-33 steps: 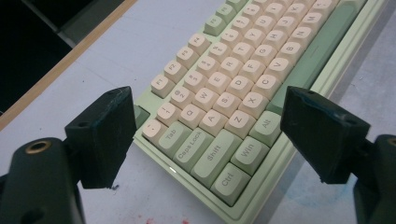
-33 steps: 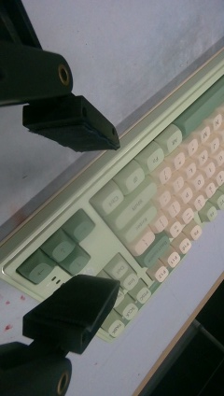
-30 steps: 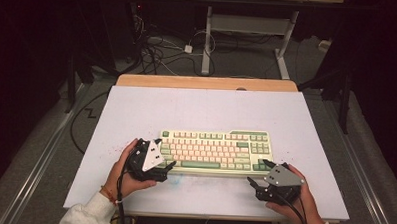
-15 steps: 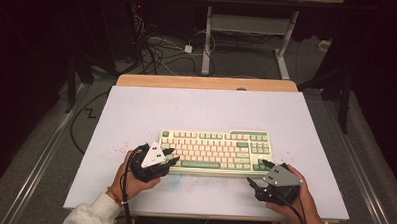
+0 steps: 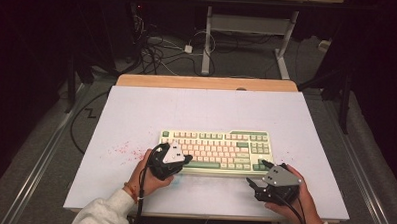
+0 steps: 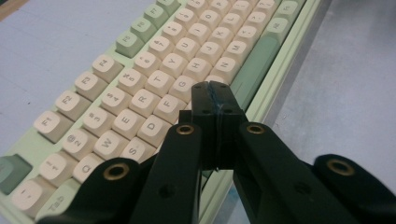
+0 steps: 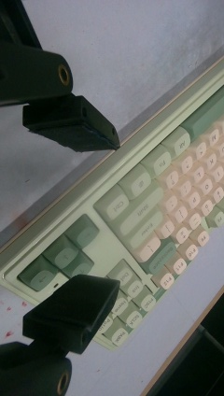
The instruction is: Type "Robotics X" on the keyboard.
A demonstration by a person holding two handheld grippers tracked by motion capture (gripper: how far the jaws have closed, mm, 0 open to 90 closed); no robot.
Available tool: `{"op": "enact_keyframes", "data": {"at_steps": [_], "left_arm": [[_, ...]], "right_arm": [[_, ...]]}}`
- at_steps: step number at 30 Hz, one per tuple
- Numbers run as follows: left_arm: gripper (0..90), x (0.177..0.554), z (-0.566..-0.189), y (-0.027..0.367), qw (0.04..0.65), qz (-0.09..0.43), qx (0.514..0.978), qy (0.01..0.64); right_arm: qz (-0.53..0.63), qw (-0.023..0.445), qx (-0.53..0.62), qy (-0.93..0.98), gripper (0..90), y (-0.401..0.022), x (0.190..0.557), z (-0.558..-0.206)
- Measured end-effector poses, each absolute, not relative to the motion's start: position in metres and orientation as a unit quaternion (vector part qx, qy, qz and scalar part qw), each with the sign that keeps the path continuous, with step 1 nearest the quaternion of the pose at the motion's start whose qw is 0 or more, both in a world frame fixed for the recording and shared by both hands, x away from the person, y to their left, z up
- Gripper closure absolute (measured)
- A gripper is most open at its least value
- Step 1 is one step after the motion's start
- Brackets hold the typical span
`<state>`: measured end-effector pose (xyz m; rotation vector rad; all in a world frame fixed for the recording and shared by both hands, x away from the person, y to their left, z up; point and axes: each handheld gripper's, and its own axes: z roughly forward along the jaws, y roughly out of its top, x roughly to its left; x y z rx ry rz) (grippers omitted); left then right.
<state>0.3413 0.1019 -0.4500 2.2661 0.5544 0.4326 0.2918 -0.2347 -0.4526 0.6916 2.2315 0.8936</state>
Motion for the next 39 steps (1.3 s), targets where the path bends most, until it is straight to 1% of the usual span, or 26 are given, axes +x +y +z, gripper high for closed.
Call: {"op": "enact_keyframes", "data": {"at_steps": [9,17,19,20,22,33,39], "left_arm": [[87.4,0.346,-0.458,0.098,0.35,0.163,0.897,0.215],[87.2,0.345,-0.455,0.099,0.35,0.175,0.895,0.213],[87.3,0.345,-0.459,0.097,0.328,0.17,0.906,0.205],[87.4,0.344,-0.461,0.096,0.323,0.182,0.907,0.2],[87.3,0.344,-0.459,0.095,0.322,0.181,0.908,0.2],[84.6,0.34,-0.445,0.104,0.348,0.189,0.896,0.2],[79.3,0.34,-0.44,0.112,0.356,0.197,0.891,0.203]], "right_arm": [[0.338,0.315,0.261,0.848,27.6,-0.235,0.291,-0.453],[0.332,0.317,0.255,0.851,27.6,-0.233,0.291,-0.454],[0.331,0.317,0.255,0.852,27.6,-0.233,0.291,-0.454],[0.33,0.317,0.255,0.852,27.6,-0.232,0.291,-0.455],[0.329,0.317,0.254,0.853,27.5,-0.232,0.291,-0.455],[0.33,0.318,0.257,0.851,27.5,-0.234,0.291,-0.454],[0.331,0.318,0.256,0.851,27.5,-0.234,0.291,-0.454]]}}
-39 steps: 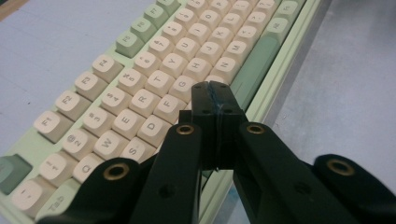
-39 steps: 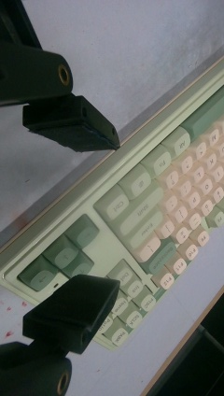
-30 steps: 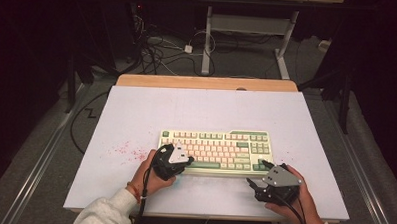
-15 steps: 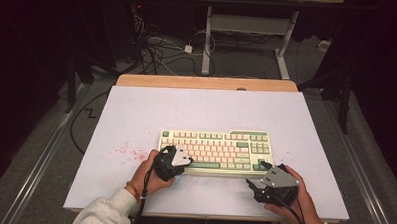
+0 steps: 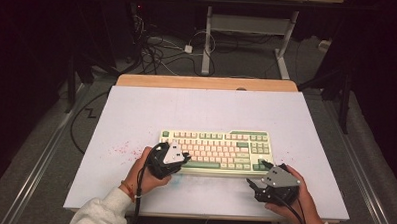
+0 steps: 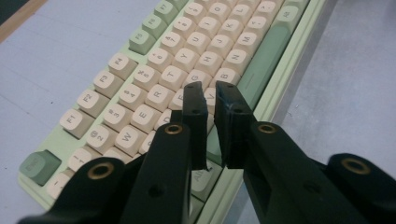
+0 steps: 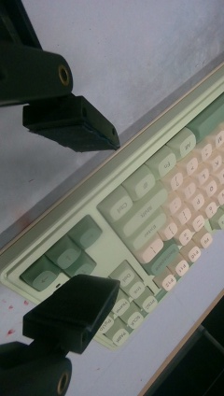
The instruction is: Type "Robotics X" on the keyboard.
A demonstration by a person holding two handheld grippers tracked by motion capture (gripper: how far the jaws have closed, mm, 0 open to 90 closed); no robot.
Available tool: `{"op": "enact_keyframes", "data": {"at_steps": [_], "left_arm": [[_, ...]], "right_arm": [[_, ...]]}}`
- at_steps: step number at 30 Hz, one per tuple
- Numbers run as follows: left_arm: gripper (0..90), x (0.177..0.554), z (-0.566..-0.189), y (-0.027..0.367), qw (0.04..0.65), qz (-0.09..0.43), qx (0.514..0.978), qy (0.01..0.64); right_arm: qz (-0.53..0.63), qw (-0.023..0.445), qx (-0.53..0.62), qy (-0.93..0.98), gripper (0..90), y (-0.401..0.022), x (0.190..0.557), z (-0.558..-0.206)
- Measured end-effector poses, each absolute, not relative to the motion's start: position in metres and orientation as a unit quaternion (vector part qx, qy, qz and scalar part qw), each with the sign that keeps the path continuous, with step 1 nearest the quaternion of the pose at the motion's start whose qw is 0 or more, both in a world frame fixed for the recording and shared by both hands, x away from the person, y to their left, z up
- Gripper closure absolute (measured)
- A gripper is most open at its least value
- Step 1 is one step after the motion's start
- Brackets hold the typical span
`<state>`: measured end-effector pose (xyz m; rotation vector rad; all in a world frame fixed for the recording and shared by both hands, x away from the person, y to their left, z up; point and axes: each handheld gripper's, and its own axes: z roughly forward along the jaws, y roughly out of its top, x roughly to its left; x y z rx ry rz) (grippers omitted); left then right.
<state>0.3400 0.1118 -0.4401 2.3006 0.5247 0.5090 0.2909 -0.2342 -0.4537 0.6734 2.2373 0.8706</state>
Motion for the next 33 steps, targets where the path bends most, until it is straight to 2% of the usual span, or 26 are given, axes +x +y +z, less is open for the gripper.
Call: {"op": "enact_keyframes", "data": {"at_steps": [7,25,33], "left_arm": [[70.6,0.34,-0.437,0.122,0.362,0.209,0.882,0.215],[26.5,0.333,-0.441,0.139,0.367,0.251,0.866,0.227],[19.8,0.325,-0.443,0.153,0.371,0.26,0.862,0.227]], "right_arm": [[0.332,0.32,0.259,0.848,27.6,-0.236,0.291,-0.453],[0.34,0.32,0.271,0.841,27.8,-0.24,0.293,-0.449],[0.343,0.319,0.279,0.838,29.0,-0.243,0.295,-0.447]]}}
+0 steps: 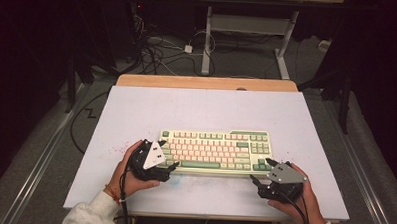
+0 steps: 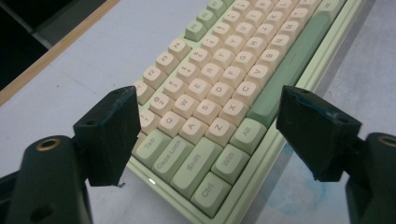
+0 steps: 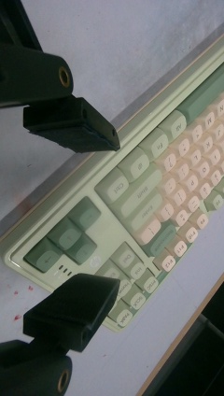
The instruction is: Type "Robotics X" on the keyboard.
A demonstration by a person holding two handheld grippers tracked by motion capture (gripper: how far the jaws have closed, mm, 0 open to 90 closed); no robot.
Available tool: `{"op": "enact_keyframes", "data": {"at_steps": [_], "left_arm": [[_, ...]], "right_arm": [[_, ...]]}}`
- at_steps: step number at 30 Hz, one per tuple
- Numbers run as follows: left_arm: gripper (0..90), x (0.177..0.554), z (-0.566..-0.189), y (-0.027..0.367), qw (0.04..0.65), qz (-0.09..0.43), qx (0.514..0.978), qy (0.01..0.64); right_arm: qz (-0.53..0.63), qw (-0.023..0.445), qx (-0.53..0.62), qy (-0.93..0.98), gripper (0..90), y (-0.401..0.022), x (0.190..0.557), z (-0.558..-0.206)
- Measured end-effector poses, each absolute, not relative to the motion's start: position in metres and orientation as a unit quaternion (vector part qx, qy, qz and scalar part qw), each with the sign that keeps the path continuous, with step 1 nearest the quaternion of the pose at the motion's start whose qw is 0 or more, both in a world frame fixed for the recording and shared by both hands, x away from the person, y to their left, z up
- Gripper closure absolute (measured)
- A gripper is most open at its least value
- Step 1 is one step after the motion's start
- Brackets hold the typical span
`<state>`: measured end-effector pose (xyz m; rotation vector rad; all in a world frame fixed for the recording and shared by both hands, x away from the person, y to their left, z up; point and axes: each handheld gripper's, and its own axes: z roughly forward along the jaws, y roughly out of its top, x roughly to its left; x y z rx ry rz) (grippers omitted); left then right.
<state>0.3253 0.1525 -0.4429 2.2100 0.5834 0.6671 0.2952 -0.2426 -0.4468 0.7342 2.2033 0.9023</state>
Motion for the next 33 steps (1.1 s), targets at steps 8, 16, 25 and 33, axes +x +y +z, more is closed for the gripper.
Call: {"op": "enact_keyframes", "data": {"at_steps": [8,16,25,33], "left_arm": [[19.3,0.318,-0.446,0.163,0.365,0.266,0.86,0.237],[18.6,0.309,-0.457,0.169,0.35,0.266,0.864,0.245],[18.5,0.302,-0.463,0.173,0.343,0.257,0.869,0.249],[27.3,0.302,-0.462,0.171,0.348,0.252,0.867,0.252]], "right_arm": [[0.347,0.319,0.285,0.835,30.7,-0.244,0.297,-0.444],[0.349,0.32,0.292,0.831,32.1,-0.246,0.301,-0.441],[0.351,0.321,0.296,0.828,32.5,-0.245,0.305,-0.438],[0.354,0.32,0.296,0.828,32.3,-0.242,0.307,-0.437]]}}
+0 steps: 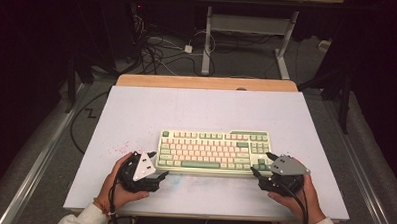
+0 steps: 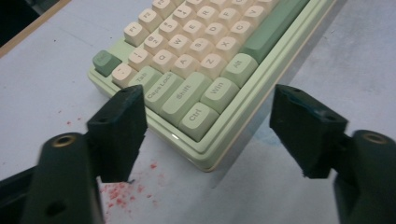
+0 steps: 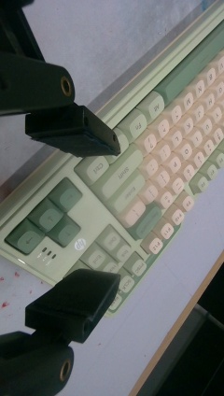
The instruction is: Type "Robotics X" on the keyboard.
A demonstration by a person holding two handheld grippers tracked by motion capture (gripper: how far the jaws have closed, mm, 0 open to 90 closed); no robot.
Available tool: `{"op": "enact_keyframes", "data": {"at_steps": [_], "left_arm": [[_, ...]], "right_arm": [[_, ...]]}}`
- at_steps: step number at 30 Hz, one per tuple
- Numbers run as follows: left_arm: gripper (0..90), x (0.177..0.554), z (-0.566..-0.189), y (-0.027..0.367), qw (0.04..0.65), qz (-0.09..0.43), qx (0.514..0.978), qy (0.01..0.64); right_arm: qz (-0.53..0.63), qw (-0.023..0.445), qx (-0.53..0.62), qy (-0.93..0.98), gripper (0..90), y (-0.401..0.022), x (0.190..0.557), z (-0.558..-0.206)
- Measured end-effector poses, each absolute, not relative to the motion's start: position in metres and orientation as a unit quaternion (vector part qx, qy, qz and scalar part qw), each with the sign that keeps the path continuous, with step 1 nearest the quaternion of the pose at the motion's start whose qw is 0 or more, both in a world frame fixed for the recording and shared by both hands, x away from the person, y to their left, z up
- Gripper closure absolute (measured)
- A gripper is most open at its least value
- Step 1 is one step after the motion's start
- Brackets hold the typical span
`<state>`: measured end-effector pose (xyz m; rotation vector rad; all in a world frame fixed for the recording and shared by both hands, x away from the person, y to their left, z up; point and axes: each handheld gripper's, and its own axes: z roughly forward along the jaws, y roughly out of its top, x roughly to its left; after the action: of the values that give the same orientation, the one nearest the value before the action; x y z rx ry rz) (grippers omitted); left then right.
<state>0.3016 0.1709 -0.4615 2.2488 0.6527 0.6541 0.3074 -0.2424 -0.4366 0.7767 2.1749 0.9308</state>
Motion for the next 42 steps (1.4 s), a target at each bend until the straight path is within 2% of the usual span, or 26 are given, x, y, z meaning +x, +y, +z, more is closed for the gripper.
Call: {"op": "enact_keyframes", "data": {"at_steps": [8,11,23,28,33,42], "left_arm": [[22.5,0.302,-0.462,0.171,0.349,0.251,0.866,0.257],[21.5,0.303,-0.463,0.17,0.346,0.253,0.867,0.254],[21.0,0.303,-0.464,0.169,0.34,0.249,0.872,0.249],[20.7,0.304,-0.465,0.169,0.337,0.247,0.873,0.25],[20.7,0.303,-0.465,0.169,0.337,0.247,0.873,0.249],[20.7,0.303,-0.466,0.168,0.335,0.245,0.876,0.247]], "right_arm": [[0.354,0.321,0.295,0.828,33.1,-0.241,0.309,-0.436],[0.356,0.316,0.292,0.829,39.0,-0.24,0.31,-0.435],[0.359,0.273,0.291,0.844,75.4,-0.232,0.33,-0.432],[0.349,0.257,0.284,0.855,85.1,-0.224,0.339,-0.434],[0.341,0.245,0.28,0.863,89.6,-0.216,0.348,-0.439],[0.322,0.236,0.279,0.874,90.0,-0.207,0.36,-0.448]]}}
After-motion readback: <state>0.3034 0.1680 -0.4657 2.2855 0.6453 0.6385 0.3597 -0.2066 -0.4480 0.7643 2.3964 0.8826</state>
